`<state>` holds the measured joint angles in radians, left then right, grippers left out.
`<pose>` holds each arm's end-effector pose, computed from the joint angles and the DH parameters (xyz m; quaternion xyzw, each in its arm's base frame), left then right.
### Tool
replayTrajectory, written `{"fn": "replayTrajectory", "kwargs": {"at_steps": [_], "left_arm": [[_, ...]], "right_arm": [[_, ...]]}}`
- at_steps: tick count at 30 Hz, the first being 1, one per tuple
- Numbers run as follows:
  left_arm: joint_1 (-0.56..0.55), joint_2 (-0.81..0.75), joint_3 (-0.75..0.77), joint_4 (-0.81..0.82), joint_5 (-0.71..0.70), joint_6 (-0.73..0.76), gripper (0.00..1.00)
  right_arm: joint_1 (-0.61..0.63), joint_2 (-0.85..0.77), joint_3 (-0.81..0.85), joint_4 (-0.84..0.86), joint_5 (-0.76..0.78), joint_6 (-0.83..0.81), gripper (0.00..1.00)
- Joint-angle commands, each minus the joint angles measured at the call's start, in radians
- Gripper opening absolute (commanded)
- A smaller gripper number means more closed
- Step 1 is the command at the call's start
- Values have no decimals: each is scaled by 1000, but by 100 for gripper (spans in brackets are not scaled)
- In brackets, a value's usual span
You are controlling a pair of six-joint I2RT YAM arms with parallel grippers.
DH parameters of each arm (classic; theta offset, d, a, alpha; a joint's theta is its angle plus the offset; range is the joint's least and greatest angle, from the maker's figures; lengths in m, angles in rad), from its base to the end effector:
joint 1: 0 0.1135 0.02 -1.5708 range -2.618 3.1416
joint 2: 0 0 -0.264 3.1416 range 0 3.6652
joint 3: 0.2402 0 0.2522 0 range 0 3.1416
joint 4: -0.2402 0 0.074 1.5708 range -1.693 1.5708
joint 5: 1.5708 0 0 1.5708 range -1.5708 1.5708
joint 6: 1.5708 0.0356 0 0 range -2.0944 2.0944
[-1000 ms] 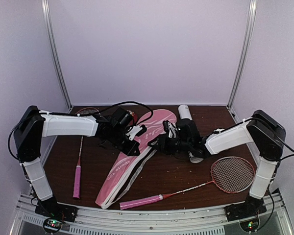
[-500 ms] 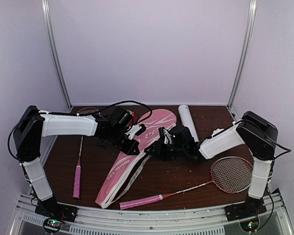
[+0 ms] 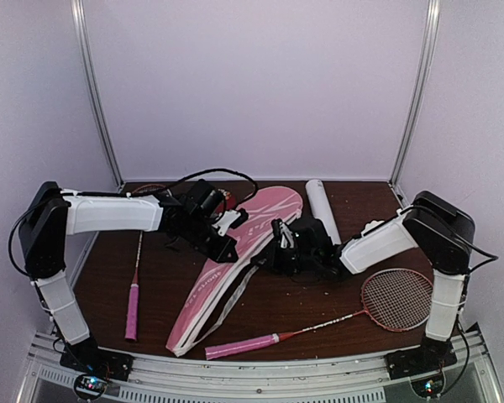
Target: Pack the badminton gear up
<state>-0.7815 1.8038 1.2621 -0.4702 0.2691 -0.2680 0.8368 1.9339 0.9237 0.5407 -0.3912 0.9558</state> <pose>0.2625 -0.2738 0.2036 0.2777 0.9119 -0.2485 0.1720 0.2513 0.2988 0.1364 -0.0518 0.8405 0.5043 0.1912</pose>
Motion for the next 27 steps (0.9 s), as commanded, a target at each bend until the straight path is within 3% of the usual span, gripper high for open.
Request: {"fn": "replayTrajectory", "kwargs": {"at_steps": [1, 12, 16, 17, 19, 21, 27], "left_arm": [[8, -79, 13, 1, -12, 14, 0], [18, -89, 4, -17, -51, 10, 0], [19, -87, -5, -5, -38, 12, 0], [19, -87, -6, -1, -32, 12, 0], [20, -85, -12, 11, -21, 10, 0], [21, -81, -12, 15, -12, 9, 0], [22, -58, -8, 36, 12, -4, 0]], "right_arm": [[6, -19, 9, -120, 77, -50, 0], [5, -36, 20, -279, 161, -105, 0], [6, -38, 42, -305, 119, -137, 0], [5, -46, 43, -307, 104, -143, 3], [5, -75, 30, -296, 98, -148, 25], [6, -112, 15, -284, 98, -150, 39], [8, -237, -7, -319, 57, -196, 45]]}}
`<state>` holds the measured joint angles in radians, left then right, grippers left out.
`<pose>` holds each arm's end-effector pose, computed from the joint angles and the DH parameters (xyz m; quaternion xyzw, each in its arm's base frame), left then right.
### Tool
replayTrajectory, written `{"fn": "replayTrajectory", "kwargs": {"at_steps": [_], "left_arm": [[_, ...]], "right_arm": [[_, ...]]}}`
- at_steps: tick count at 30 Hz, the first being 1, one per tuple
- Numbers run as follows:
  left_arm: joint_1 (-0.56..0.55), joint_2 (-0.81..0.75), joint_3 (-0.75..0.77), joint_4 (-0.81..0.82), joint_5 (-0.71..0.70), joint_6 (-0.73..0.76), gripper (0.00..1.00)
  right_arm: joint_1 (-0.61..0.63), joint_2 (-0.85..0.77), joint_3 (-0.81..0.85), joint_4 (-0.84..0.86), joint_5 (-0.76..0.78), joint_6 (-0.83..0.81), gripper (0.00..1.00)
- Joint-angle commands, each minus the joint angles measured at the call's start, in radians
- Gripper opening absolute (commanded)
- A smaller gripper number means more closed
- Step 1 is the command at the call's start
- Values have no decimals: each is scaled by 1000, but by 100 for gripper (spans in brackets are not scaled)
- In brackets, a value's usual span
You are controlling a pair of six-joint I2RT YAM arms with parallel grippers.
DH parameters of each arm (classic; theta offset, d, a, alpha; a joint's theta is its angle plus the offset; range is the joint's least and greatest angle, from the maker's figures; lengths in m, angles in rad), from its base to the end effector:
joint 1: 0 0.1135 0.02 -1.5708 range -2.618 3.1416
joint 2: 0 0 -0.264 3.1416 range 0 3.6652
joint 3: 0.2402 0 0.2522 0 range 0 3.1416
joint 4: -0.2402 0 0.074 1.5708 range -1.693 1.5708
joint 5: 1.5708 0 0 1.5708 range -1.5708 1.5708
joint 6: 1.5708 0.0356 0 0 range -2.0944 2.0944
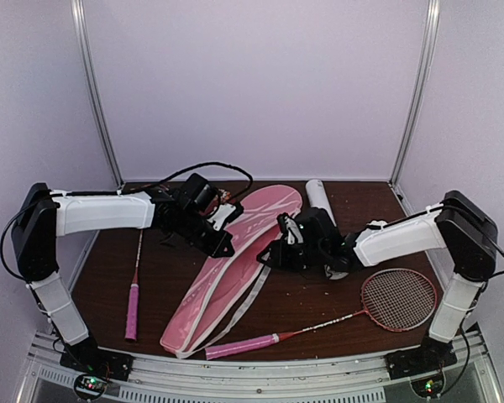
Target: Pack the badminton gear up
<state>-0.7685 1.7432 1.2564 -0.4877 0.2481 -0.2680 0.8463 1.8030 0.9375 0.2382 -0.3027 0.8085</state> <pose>0.2605 -0.2640 0.2222 0.2701 0.9100 -0.2471 0.1946 0.2390 0.2861 0.1594 -0.0851 0.8791 0.4216 0.2052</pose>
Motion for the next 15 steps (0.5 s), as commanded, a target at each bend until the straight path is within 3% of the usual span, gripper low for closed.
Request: {"fn": "replayTrajectory", "kwargs": {"at_steps": [1, 4, 7, 12, 15], "left_arm": [[10, 7, 1, 54, 36, -4, 0], [9, 14, -3, 66, 41, -10, 0], [9, 14, -6, 73, 43, -16, 0], [9, 11, -13, 84, 44, -20, 0], [9, 10, -15, 84, 45, -23, 0]], "right_arm": [[0, -145, -33, -31, -31, -61, 48], [0, -284, -77, -152, 18, -72, 50], [8, -477, -202, -239, 108, 24, 50], [100, -788, -368, -470, 329, 334, 53], [190, -863, -358, -754, 447, 542, 52]]}}
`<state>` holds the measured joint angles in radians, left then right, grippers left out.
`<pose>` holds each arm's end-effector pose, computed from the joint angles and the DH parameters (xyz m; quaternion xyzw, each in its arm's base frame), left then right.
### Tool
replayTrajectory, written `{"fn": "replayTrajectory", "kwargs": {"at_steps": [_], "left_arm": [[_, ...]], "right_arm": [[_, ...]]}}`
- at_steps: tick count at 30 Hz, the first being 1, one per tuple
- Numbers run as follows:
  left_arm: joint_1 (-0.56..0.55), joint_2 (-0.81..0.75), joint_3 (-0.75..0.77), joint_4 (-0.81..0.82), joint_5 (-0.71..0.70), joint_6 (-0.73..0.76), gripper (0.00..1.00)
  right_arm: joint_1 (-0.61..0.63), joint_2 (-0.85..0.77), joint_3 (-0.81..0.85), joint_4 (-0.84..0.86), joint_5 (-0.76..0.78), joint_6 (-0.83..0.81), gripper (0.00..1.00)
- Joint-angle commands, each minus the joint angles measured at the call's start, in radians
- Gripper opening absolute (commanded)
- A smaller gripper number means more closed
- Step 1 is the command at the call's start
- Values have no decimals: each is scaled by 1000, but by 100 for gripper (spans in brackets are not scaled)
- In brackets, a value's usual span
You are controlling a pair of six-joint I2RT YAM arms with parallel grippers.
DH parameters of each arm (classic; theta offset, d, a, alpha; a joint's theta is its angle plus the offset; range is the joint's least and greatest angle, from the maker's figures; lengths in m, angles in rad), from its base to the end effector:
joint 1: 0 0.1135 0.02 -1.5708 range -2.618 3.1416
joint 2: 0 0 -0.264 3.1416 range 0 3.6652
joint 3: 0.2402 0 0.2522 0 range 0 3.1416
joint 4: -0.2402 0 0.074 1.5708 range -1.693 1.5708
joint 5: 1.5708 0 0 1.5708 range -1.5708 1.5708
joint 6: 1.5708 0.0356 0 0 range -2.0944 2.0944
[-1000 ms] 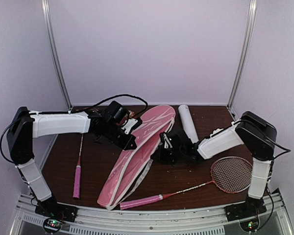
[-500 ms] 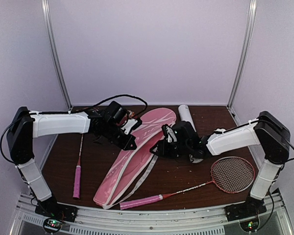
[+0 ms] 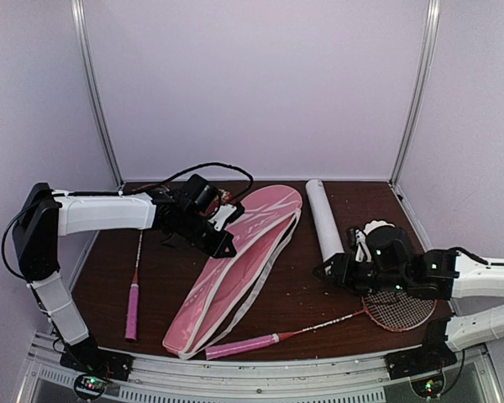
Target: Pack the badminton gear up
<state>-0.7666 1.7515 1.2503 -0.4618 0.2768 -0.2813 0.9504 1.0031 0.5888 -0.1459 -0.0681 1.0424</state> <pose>0.2619 -0.2657 0.2193 0.2672 0.9074 -0.2623 0.1908 0.1255 0.1798 0.2342 0.0238 0.8744 0.4223 0.2378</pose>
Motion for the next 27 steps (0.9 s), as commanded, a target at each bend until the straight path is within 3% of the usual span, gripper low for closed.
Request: {"fn": "replayTrajectory", "kwargs": {"at_steps": [1, 4, 9, 27], "left_arm": [[7, 1, -10, 62, 16, -13, 0], [7, -1, -20, 77, 21, -21, 0], [7, -4, -41, 97, 17, -28, 0], [7, -17, -73, 131, 25, -36, 0]], "right_arm": [[107, -65, 7, -461, 234, 405, 52], [149, -22, 51, -610, 241, 534, 54], [154, 59, 52, -632, 248, 650, 65], [25, 178, -23, -508, 204, 807, 52]]}}
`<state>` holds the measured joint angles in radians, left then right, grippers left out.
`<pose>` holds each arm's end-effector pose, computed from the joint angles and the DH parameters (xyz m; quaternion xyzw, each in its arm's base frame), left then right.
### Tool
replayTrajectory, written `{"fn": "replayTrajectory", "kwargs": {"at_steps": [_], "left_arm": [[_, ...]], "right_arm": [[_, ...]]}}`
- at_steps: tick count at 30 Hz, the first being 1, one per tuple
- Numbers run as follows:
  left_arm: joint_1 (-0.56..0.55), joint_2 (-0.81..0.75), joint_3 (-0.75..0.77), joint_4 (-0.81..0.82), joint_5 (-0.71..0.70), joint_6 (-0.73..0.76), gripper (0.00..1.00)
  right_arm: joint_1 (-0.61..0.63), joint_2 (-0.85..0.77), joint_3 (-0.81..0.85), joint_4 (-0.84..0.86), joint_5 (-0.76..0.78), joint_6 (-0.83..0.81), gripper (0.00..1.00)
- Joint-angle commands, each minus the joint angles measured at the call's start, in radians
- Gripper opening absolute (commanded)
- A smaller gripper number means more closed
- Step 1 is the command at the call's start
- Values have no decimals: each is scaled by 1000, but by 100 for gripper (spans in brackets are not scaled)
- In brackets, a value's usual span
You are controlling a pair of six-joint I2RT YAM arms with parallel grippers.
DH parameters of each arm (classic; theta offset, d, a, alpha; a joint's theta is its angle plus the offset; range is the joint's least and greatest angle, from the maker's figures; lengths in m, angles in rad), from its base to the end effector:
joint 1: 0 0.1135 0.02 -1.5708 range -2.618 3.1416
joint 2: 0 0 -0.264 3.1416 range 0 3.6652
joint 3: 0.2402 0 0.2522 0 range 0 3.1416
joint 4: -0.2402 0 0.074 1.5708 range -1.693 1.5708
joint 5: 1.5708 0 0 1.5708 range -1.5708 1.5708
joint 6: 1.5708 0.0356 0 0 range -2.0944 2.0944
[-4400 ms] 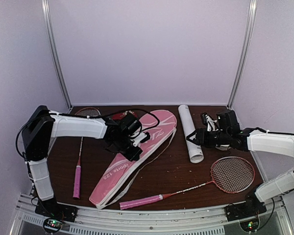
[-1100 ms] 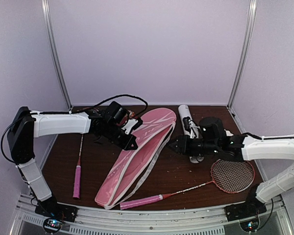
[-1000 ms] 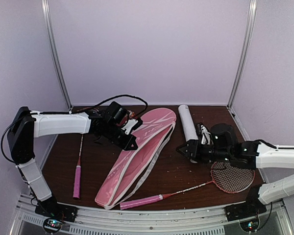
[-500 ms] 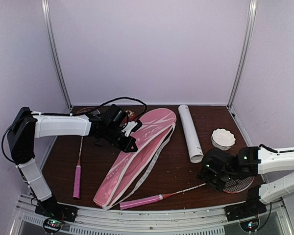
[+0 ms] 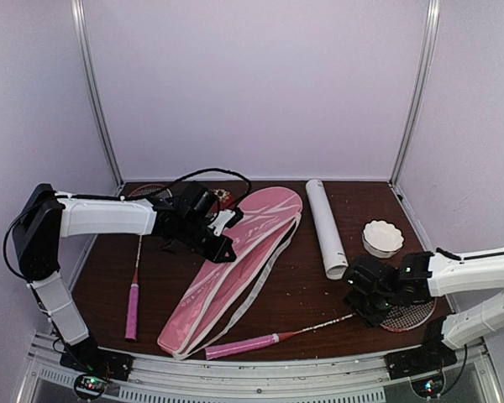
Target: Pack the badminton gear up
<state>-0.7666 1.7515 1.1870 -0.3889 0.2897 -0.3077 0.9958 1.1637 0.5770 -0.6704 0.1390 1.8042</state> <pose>0.2588 -0.2634 0.2047 0.2571 0.9081 -0.2720 0.1879 0.1055 0.1537 0.1664 0.3975 0.9017 0.1419 0.0941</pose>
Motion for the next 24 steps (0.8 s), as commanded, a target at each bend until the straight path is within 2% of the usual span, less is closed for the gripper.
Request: {"fn": "replayTrajectory", "kwargs": {"at_steps": [1, 7, 10, 14, 16, 17, 24], "left_arm": [[7, -17, -10, 59, 13, -10, 0], [7, -12, -10, 64, 11, -12, 0], [7, -6, -7, 64, 12, -10, 0], [7, -4, -10, 66, 11, -10, 0], [7, -3, -12, 66, 10, -10, 0], [7, -3, -12, 65, 9, -10, 0], [7, 5, -3, 60, 9, -4, 0]], "right_arm": [[-22, 23, -17, 19, -11, 54, 50], [-27, 72, -43, 70, -49, 89, 41], [-28, 103, -54, 102, -58, 108, 33], [-29, 137, -51, 121, -72, 117, 17], [-28, 143, -39, 114, -87, 113, 3], [-26, 139, -30, 100, -88, 112, 0], [37, 2, -16, -13, -33, 247, 0]]}}
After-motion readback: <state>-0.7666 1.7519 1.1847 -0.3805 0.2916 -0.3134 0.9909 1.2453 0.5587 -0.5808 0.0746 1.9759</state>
